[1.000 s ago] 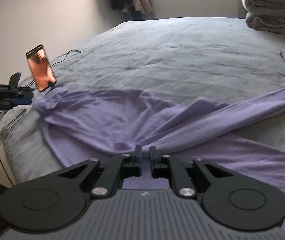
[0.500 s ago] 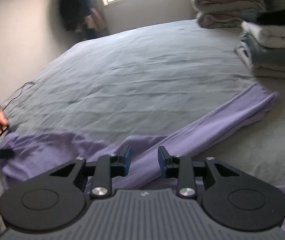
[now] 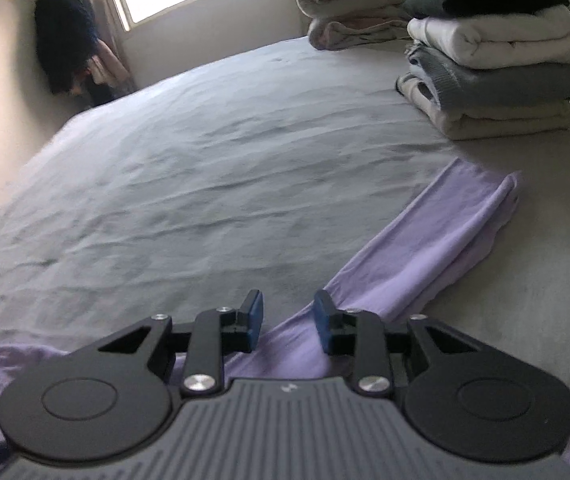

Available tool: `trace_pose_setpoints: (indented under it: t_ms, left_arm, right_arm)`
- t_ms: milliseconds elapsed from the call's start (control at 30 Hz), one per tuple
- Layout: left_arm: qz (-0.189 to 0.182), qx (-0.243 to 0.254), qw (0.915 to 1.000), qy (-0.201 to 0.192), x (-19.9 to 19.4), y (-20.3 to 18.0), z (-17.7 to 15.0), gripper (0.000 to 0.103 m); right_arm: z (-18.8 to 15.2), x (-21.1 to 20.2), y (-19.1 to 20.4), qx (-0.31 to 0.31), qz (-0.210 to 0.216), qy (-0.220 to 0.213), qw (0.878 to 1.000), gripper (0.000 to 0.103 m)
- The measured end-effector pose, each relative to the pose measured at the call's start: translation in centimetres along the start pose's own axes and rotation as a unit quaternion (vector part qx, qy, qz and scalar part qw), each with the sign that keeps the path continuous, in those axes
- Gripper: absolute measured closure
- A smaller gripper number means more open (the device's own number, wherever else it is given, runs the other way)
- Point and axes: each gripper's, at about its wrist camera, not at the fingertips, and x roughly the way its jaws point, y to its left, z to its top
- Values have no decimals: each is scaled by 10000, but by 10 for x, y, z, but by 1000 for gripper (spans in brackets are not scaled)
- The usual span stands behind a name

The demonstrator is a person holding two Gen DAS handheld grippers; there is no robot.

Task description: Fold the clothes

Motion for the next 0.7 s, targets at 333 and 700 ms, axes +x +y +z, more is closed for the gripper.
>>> trace_pose_setpoints:
  t_ms: [333, 700]
  left_arm:
    - [-100, 304, 9993, 183, 17, -17, -4, 59]
    - [-70, 592, 9982, 113, 21, -33, -4, 59]
  right_arm:
    - [2, -18, -14, -145, -114, -233, 9996, 103]
    - [-8, -87, -41, -121, 21, -611, 9981, 103]
